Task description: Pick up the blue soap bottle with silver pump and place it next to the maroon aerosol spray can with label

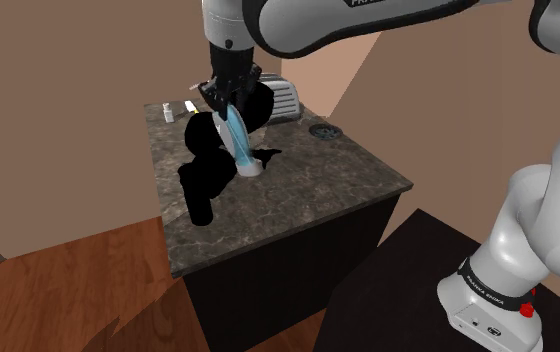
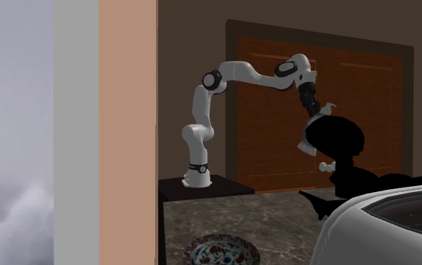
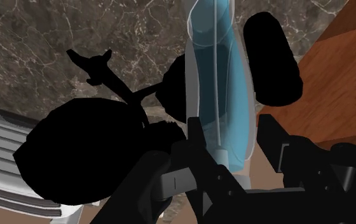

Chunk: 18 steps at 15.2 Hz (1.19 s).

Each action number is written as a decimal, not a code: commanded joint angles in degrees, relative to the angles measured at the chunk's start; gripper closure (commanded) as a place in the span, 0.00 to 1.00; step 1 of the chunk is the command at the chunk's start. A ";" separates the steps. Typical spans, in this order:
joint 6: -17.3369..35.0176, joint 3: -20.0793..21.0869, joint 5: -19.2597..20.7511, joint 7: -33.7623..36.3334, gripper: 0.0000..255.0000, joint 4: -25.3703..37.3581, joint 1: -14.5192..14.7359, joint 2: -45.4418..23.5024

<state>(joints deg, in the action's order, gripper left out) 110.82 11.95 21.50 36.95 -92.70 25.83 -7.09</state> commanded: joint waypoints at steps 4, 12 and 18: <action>3.79 -0.14 0.49 1.28 1.00 -4.14 -0.16 0.23; 9.29 -0.38 1.69 3.42 1.00 -9.31 -0.31 -0.42; 13.24 -0.61 2.90 5.19 1.00 -12.56 -0.36 -1.41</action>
<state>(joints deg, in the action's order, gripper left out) 123.50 11.36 24.18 41.84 -104.96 25.46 -8.24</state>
